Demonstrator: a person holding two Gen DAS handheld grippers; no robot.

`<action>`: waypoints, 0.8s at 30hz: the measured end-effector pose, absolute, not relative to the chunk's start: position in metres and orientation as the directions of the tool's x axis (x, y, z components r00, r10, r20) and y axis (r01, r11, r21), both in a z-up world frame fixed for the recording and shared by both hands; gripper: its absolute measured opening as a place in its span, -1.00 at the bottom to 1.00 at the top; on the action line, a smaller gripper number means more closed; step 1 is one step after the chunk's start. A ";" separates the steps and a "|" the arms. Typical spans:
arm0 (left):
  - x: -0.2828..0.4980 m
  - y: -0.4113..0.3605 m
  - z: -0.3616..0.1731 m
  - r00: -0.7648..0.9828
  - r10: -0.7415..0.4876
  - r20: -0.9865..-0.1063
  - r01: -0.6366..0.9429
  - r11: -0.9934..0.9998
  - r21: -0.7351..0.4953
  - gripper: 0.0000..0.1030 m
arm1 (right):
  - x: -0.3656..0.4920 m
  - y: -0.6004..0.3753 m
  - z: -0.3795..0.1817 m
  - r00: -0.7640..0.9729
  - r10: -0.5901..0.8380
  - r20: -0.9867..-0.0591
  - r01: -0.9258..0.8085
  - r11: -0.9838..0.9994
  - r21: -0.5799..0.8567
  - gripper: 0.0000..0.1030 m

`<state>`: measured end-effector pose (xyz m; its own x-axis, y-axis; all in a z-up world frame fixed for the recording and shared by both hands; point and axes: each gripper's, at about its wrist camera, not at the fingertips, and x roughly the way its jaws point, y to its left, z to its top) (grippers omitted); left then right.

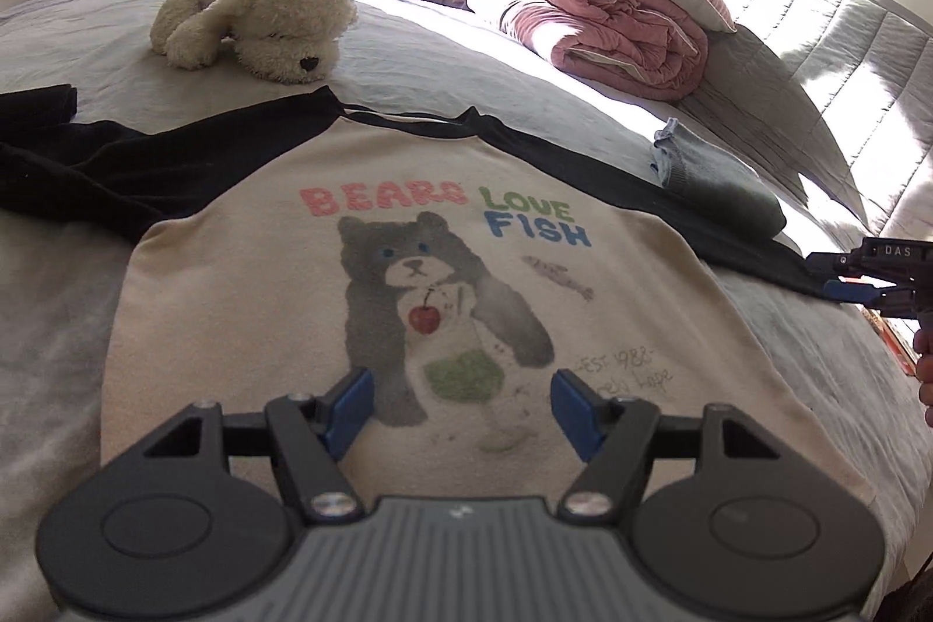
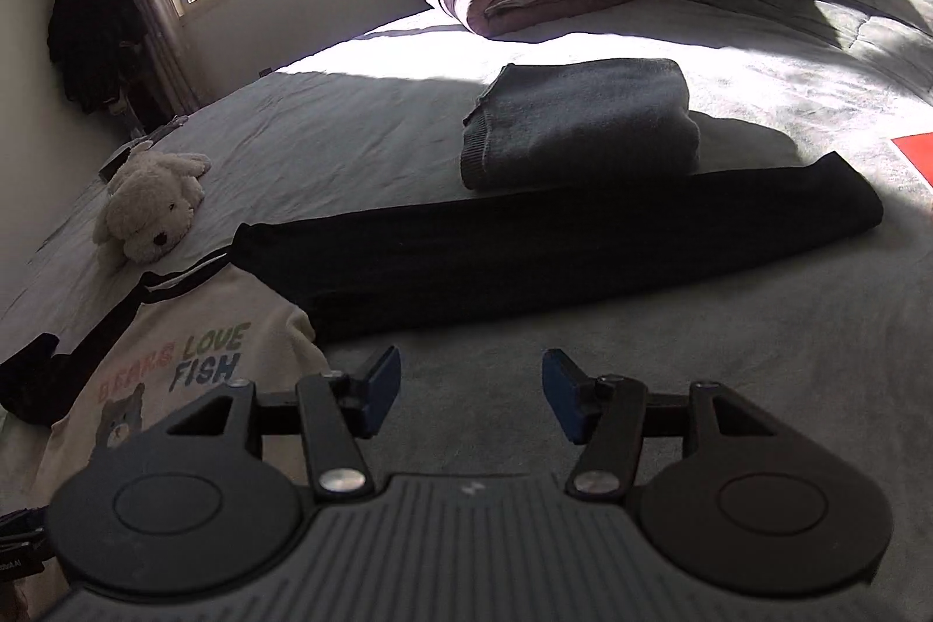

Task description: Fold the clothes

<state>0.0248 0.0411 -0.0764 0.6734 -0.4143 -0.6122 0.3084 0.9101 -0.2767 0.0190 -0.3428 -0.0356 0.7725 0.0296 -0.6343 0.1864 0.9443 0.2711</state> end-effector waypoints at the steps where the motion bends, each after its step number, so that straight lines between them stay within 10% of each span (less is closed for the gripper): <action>1: 0.022 0.047 -0.076 0.682 -0.402 -0.611 0.295 0.916 -0.273 0.33 | 0.018 -0.336 -0.038 0.770 0.032 -0.638 0.175 0.950 0.259 0.13; 24: 0.027 0.172 -0.052 0.724 -0.161 -0.670 -0.207 0.876 -0.435 0.38 | 0.025 -0.182 -0.050 0.747 0.149 -0.648 -0.141 0.988 0.064 0.18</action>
<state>0.0273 0.1722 -0.0524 0.7244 -0.1614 -0.6702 -0.2075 0.8761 -0.4352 0.0246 -0.1819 -0.0496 0.7468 0.1485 -0.6482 -0.1411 0.9879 0.0638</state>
